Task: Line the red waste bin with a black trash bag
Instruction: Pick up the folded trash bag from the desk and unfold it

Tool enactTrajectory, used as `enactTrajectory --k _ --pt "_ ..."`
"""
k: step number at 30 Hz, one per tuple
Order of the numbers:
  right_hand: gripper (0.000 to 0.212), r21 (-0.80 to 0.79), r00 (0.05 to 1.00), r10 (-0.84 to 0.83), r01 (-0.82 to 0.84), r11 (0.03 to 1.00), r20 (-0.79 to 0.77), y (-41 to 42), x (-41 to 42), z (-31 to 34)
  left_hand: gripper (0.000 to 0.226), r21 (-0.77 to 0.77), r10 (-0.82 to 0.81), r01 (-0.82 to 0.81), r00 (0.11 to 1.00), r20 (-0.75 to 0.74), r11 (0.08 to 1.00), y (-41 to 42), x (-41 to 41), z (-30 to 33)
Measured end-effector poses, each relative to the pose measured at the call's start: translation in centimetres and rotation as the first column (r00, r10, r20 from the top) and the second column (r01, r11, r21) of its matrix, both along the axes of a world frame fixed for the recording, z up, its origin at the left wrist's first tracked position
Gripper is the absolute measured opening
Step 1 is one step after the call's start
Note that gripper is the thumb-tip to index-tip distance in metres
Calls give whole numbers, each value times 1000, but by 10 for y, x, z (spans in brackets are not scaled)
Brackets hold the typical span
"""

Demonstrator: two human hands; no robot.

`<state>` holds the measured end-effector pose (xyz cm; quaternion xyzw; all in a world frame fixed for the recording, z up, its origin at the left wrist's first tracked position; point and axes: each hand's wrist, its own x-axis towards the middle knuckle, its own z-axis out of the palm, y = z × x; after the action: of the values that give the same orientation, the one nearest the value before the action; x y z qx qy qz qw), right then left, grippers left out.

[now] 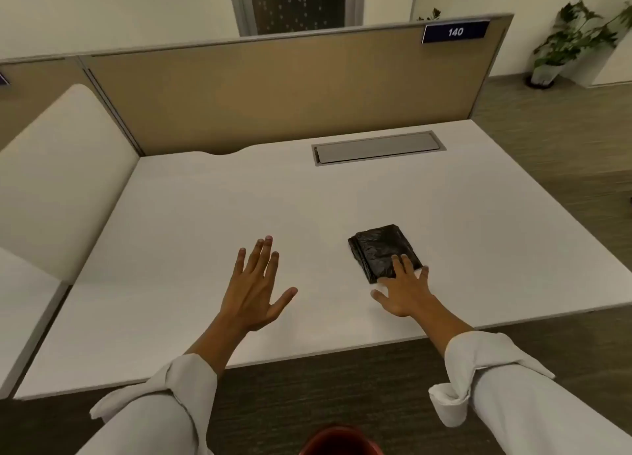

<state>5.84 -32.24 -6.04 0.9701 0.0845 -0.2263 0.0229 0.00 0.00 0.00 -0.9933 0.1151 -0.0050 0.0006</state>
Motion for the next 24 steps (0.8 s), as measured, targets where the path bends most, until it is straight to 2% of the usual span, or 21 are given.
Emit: enactTrajectory --k 3,8,10,12,14,16,19,21,24 --pt "67 -43 999 -4 2 999 -43 -3 4 -12 91 27 -25 25 1000 0 999 -7 -1 -8" --pt "75 -4 998 -14 14 1000 57 -4 3 -21 90 30 -63 62 998 18 998 -15 1 -12" --pt "65 91 982 -17 0 996 190 -4 -2 -19 88 3 -53 53 998 24 999 -21 1 -11" --pt "51 252 934 -39 -55 966 355 -1 -8 -11 82 -38 -38 40 999 34 998 -29 -1 -8" --pt "35 412 870 -94 -132 901 485 6 -15 3 76 -73 -23 25 999 37 997 -38 -4 -5" --pt "23 516 818 -161 -184 837 552 14 -24 20 73 -95 -20 22 999 27 995 -47 -9 -4" --pt "19 673 824 -281 -155 723 492 23 -38 45 78 -116 -38 42 999 33 992 -60 -19 1" --pt "18 786 852 -348 -112 608 391 27 -49 57 90 -134 -47 52 998 39 990 -68 -28 2" --pt "12 891 910 -353 -39 452 219 30 -70 72 107 -166 -87 95 995 50 982 -76 -47 4"
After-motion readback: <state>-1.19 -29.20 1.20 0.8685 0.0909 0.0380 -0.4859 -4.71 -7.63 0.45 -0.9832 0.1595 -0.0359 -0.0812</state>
